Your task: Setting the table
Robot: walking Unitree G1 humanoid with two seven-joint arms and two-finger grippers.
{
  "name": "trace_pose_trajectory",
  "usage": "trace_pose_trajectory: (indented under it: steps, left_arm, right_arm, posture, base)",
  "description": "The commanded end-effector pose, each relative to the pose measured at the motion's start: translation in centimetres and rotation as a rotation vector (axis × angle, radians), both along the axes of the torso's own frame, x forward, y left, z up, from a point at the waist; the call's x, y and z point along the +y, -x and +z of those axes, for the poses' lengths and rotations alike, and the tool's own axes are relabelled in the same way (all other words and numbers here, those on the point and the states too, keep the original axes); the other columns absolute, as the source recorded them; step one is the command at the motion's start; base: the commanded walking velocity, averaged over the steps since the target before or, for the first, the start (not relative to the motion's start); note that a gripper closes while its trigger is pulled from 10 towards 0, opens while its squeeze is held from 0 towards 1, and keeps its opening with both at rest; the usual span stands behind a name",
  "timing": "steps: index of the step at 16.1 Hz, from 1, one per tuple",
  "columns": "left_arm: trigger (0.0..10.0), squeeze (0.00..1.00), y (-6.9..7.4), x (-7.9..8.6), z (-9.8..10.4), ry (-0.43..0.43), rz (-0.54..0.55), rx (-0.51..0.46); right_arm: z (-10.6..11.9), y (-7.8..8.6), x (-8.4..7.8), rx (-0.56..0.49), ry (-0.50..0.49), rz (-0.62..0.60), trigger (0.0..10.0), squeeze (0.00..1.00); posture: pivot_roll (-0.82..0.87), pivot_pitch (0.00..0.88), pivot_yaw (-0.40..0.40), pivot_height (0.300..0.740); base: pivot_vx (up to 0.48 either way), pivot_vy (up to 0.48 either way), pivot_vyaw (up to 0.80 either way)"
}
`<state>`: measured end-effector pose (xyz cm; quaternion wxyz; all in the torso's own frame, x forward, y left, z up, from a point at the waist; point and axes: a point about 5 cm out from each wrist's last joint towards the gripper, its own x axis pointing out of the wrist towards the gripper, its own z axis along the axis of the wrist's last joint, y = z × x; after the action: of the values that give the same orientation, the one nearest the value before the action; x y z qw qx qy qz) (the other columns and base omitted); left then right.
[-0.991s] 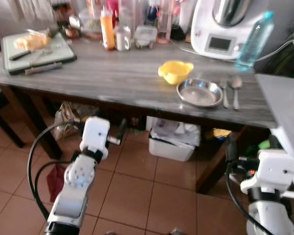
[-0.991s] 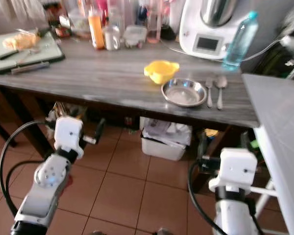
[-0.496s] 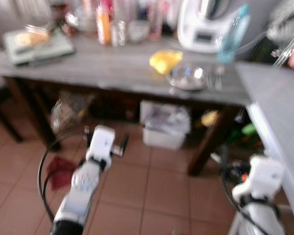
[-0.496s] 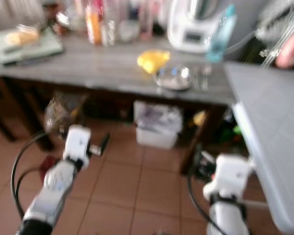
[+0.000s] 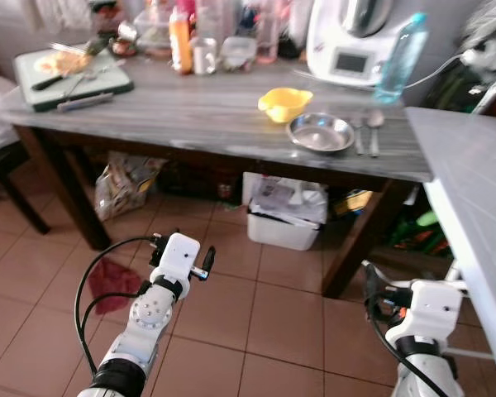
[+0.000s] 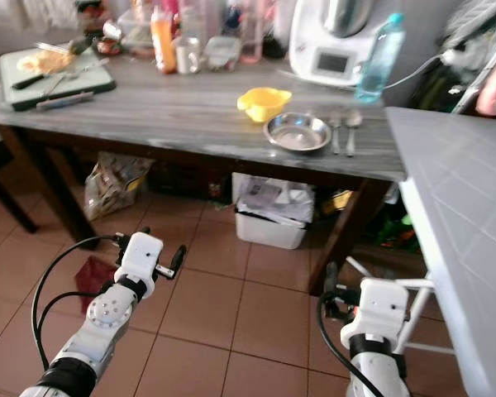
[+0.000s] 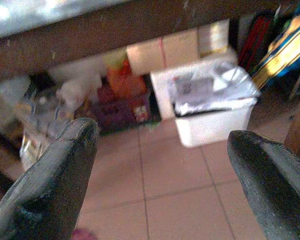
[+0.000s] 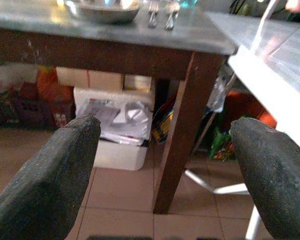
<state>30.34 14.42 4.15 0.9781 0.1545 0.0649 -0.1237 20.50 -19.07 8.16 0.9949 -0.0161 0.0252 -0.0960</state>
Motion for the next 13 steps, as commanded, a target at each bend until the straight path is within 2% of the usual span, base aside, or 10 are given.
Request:
trace_pose_trajectory:
  steps: [1,3,6,8,10,13]
  left_arm:
    - [10.0,0.00,0.3,0.0,-0.6,-0.013,-0.003,0.014]
    - [10.0,0.00,-0.3,-0.4,0.5,0.021,0.001,-0.040]
    - [10.0,0.00,-1.2,-1.5,3.9,0.086,-0.030,-0.199]
    - [10.0,0.00,-0.6,-2.2,5.1,0.129,-0.066,-0.244]
    - [10.0,0.00,0.4,-3.2,6.0,0.175,-0.102,-0.251]
    - [10.0,0.00,1.0,-3.1,6.7,0.179,-0.133,-0.258]
  right_arm:
    - [-0.3,0.2,-0.4,0.005,0.002,-0.005,10.0,0.00]
    - [0.5,0.4,-0.9,-0.023,0.023,-0.006,10.0,0.00]
    - [2.9,0.6,-1.7,-0.105,0.064,-0.020,10.0,0.00]
    - [4.0,1.3,-1.7,-0.130,0.069,-0.030,10.0,0.00]
    - [5.1,1.9,-0.9,-0.150,0.100,-0.023,10.0,0.00]
    - [6.5,1.3,0.1,-0.200,0.096,-0.043,10.0,0.00]
  posture:
    - [0.02,0.062,-0.055,0.714]
    - [0.02,0.059,-0.061,0.714]
    - [0.01,0.065,-0.059,0.714]
    - [-0.01,0.105,-0.053,0.714]
    - [-0.04,0.143,-0.058,0.714]
    - [-0.02,0.133,-0.053,0.714]
  base:
    - [0.000,0.000,0.00]
    - [0.000,0.000,0.00]
    - [0.000,0.000,0.00]
    - [0.000,0.000,0.00]
    - [0.000,0.000,0.00]
    - [0.000,0.000,0.00]
